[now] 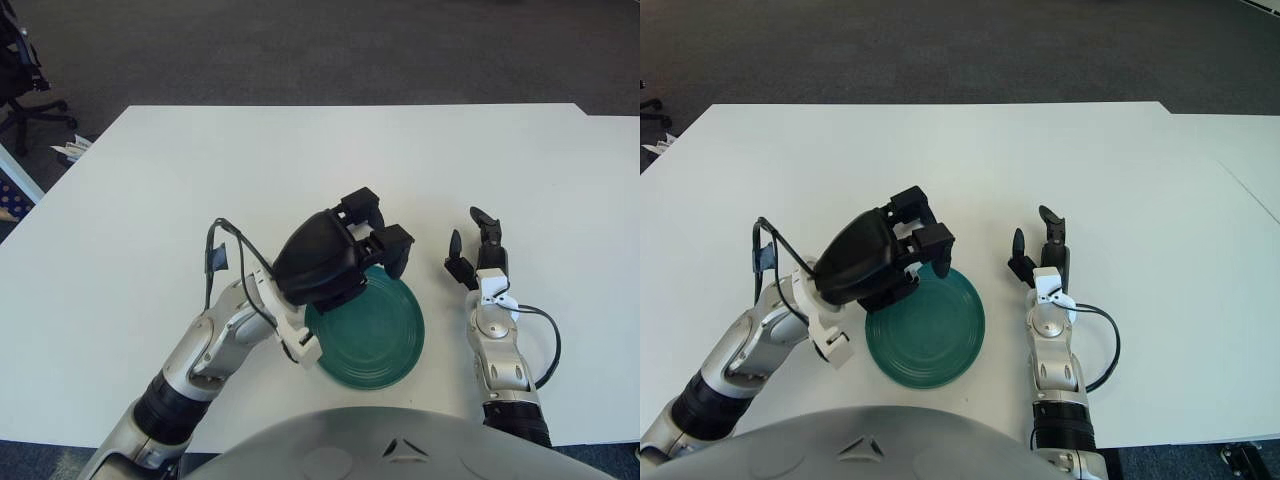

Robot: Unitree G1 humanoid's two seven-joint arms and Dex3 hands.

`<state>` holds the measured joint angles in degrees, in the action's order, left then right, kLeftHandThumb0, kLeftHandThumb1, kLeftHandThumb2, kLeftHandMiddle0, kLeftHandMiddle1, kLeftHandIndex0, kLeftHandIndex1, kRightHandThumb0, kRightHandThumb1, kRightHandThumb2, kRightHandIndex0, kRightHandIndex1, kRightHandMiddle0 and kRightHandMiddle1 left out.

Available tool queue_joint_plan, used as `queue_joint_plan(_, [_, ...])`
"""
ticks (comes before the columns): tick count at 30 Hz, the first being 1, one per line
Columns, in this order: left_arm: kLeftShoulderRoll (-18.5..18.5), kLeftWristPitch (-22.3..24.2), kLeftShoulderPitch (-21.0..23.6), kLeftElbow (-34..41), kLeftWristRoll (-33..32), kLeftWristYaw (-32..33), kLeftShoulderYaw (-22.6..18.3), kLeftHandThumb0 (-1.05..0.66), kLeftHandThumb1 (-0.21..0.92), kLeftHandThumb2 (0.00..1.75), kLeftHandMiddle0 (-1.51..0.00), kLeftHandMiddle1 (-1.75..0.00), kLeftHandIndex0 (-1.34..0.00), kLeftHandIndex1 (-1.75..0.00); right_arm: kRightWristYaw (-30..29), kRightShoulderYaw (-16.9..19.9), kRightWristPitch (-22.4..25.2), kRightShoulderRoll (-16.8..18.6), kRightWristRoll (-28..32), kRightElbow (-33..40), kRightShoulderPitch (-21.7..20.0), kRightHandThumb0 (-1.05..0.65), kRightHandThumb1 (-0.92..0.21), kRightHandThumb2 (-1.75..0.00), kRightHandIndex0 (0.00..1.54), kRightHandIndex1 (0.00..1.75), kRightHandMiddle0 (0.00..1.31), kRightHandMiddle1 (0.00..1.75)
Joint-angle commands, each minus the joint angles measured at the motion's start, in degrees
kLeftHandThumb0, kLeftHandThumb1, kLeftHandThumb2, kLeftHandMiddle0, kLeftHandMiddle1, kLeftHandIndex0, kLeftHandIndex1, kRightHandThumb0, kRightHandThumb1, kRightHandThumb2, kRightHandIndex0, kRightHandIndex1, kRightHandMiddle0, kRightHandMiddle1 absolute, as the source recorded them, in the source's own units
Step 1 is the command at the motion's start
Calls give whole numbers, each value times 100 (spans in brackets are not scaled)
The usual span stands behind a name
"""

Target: Put the charger into the plate.

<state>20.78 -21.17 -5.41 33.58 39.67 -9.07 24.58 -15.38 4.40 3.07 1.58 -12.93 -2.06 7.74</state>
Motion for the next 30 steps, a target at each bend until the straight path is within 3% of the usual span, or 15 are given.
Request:
queue_joint_plan(1, [3, 84, -120, 140, -249, -246, 3, 0, 15, 149, -76, -167, -50, -175, 105, -53, 710, 187, 130, -449, 512, -64, -92, -84, 19, 1, 0, 56])
queue_joint_plan(11, [-30, 74, -445, 223, -318, -541, 107, 0, 19, 145, -74, -165, -48, -175, 66, -82, 685, 190, 122, -510, 439, -64, -92, -84, 17, 0, 0, 58])
queue_joint_plan(30, [-221, 15, -864, -131, -109, -372, 298, 0, 20, 143, -75, -163, -47, -175, 24, -179, 650, 205, 90, -550, 418, -66, -92, -85, 15, 0, 0, 57])
